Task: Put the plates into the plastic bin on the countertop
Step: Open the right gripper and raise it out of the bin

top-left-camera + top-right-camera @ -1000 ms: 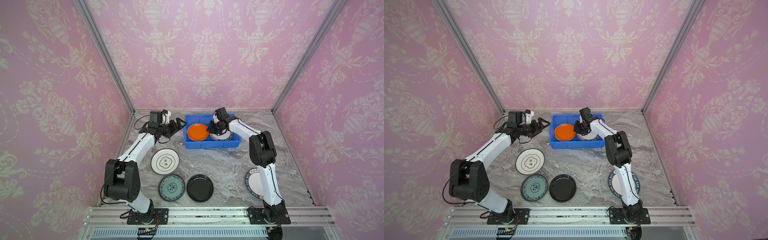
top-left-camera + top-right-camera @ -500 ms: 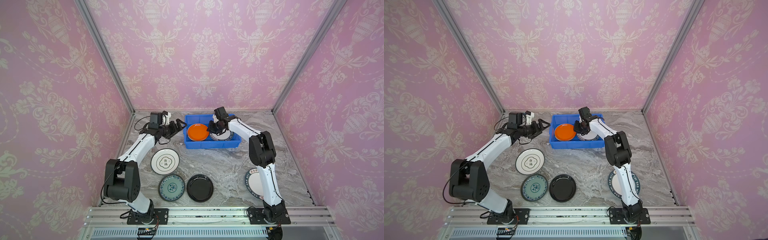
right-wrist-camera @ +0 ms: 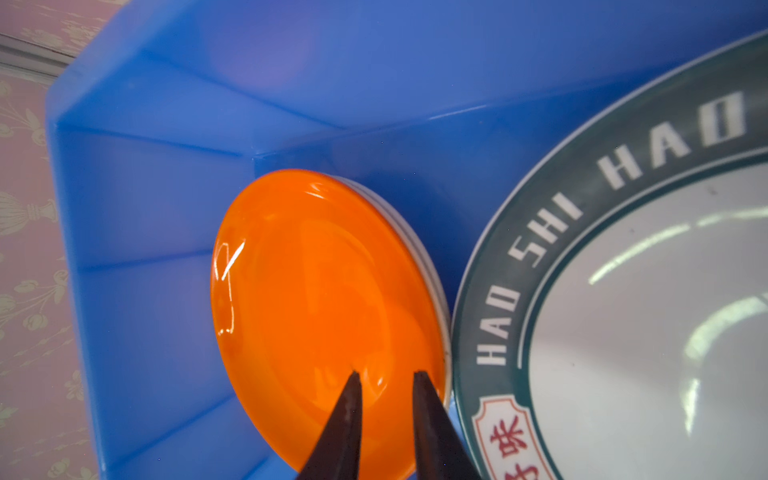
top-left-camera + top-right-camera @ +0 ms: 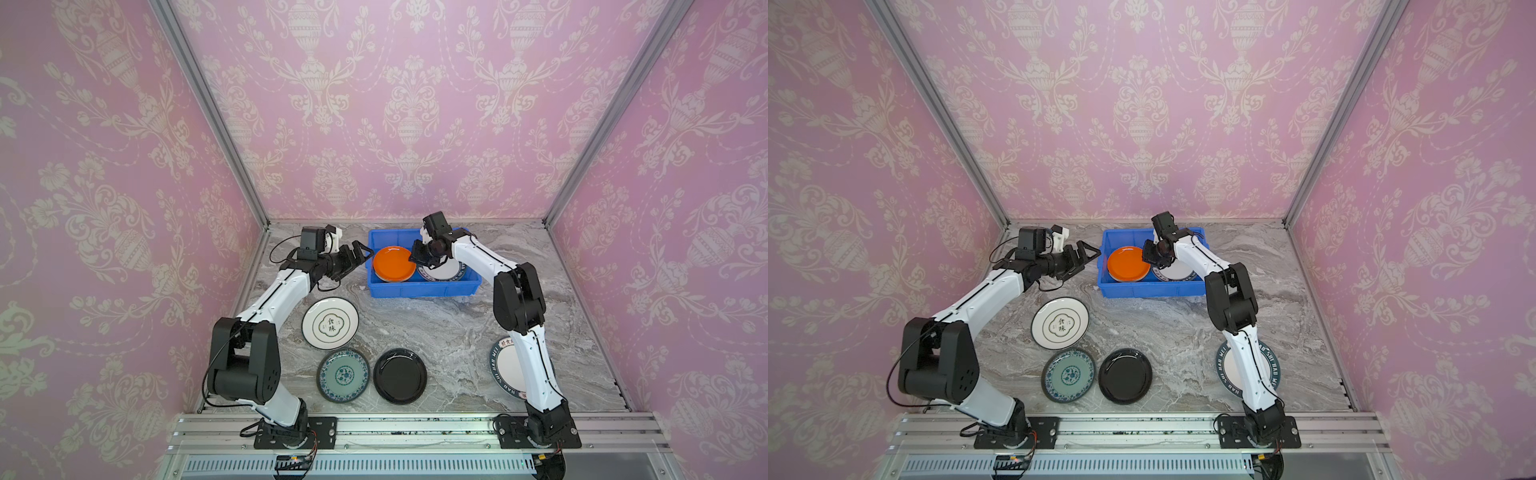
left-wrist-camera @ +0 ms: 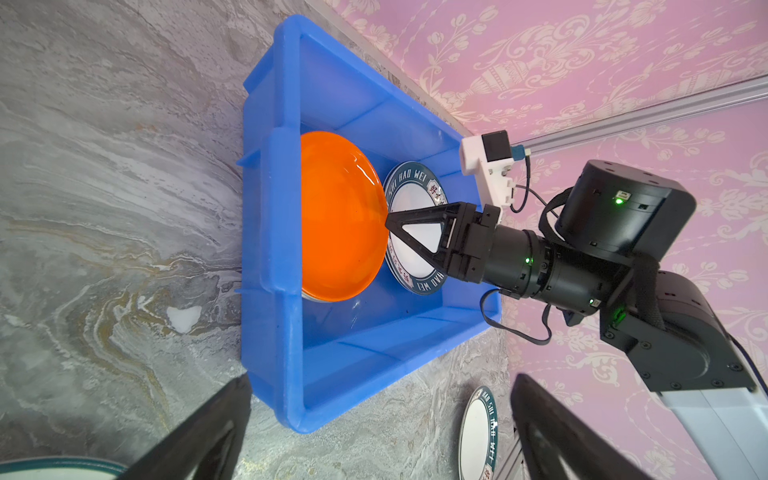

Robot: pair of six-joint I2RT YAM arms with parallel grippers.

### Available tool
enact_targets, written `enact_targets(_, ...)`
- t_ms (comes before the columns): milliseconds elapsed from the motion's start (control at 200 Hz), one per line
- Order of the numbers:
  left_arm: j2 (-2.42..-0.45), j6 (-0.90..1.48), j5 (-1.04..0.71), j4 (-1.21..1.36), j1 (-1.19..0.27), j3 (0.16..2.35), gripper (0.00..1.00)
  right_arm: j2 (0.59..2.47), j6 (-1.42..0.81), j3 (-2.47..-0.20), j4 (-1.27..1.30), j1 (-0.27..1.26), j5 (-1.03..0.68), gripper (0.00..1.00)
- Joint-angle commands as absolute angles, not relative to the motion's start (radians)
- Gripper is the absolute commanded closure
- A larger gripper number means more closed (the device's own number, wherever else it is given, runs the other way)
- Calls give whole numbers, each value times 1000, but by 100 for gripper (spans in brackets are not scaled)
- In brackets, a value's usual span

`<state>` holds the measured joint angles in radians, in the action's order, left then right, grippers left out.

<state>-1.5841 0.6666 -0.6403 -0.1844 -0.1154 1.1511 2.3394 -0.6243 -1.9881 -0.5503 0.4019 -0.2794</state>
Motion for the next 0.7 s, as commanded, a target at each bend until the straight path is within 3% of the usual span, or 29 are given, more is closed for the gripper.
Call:
enact_targets(0, -1546, 644, -624, -160, -136, 1141, 1, 2232, -604, -1929, -512, 406, -291, 76)
enact_targets(415, -1542, 601, -606, -165, -228, 1175, 1, 1762, -592, -1451, -124, 406, -516, 75)
enact_targets(690, -1489, 552, -599, -173, -316, 1120, 1, 1410, -572, -1058, -155, 435, -516, 75)
